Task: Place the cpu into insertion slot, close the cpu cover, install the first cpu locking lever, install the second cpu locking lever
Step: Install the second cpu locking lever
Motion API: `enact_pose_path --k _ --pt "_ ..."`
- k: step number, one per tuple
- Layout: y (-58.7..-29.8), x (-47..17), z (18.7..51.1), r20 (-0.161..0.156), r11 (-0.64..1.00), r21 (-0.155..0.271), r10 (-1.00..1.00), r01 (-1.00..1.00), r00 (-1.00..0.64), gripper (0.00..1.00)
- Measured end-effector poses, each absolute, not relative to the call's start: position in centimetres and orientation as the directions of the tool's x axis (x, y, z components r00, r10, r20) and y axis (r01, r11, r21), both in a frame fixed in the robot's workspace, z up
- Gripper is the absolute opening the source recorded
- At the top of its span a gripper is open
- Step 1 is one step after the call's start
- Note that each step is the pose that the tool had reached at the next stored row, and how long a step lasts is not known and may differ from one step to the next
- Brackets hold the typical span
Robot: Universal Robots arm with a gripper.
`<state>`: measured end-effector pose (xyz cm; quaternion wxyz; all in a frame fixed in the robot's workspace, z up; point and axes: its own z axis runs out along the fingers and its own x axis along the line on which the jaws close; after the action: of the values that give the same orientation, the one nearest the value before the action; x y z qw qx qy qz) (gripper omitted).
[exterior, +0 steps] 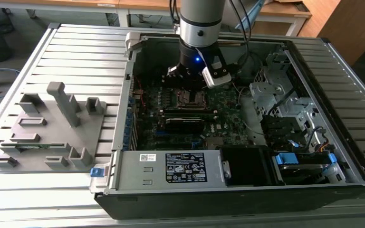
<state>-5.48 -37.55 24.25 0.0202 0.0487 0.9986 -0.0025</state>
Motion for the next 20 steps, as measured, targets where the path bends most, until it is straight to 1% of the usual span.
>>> enact_pose_path --k 20 --pt "-37.55 -6.00 23.86 -0.043 0.995 -0.003 0.097 0.097 -0.994 0.10"
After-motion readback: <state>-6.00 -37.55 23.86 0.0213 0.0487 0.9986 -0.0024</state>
